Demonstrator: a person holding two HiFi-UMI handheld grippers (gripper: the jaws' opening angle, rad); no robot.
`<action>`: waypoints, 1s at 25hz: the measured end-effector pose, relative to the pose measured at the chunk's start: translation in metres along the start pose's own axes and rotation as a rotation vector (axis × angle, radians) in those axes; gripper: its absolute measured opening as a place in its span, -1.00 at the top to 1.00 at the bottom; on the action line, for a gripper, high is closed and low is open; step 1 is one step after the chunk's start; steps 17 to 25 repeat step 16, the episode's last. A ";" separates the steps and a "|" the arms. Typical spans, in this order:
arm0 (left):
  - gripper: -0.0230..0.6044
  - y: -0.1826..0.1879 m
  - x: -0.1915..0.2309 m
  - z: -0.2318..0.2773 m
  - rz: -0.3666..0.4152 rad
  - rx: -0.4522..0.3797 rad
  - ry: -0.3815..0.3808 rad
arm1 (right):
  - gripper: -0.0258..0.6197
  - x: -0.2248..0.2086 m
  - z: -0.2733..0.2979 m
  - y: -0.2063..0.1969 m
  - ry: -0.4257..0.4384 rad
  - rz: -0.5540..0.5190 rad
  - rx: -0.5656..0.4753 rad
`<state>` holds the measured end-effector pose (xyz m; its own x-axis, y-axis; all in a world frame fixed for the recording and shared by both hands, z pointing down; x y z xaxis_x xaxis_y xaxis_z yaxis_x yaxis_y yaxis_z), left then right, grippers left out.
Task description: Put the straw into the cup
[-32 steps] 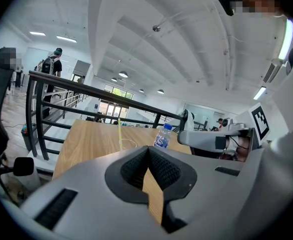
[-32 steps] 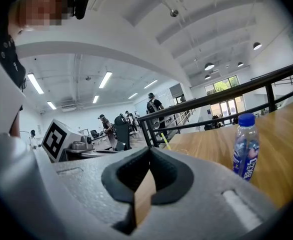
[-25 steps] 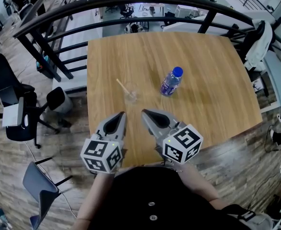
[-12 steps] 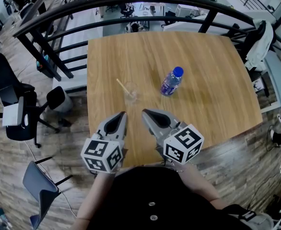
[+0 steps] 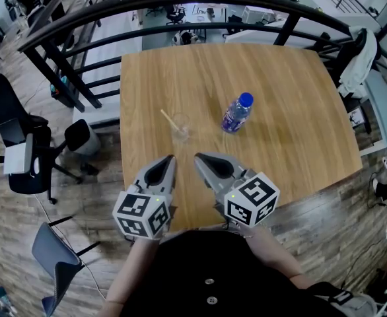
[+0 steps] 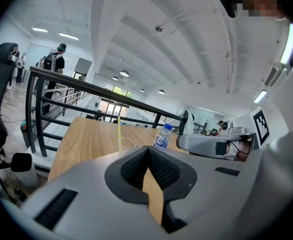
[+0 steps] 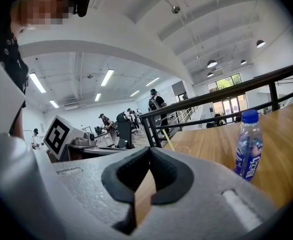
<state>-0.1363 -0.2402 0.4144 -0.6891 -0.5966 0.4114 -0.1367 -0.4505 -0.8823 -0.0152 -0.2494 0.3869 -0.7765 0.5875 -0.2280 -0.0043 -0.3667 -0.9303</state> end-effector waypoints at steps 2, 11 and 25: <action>0.87 0.001 0.002 -0.002 -0.004 -0.002 0.002 | 0.93 0.001 0.001 0.000 -0.002 -0.002 0.000; 0.87 -0.001 0.000 -0.001 -0.015 0.000 -0.009 | 0.93 0.002 0.000 -0.001 -0.010 -0.001 0.007; 0.87 -0.004 -0.003 0.000 -0.007 0.004 -0.017 | 0.92 0.000 -0.002 -0.003 -0.021 0.002 0.008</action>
Point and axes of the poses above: the fingertips, and each gripper's own axes: z forward along the fingers, x to its left, y out of its top, the point moved 5 cm from there along -z, backward along the fingers, and after that the axes turned 13 degrees about -y, right-handed, at the moved point
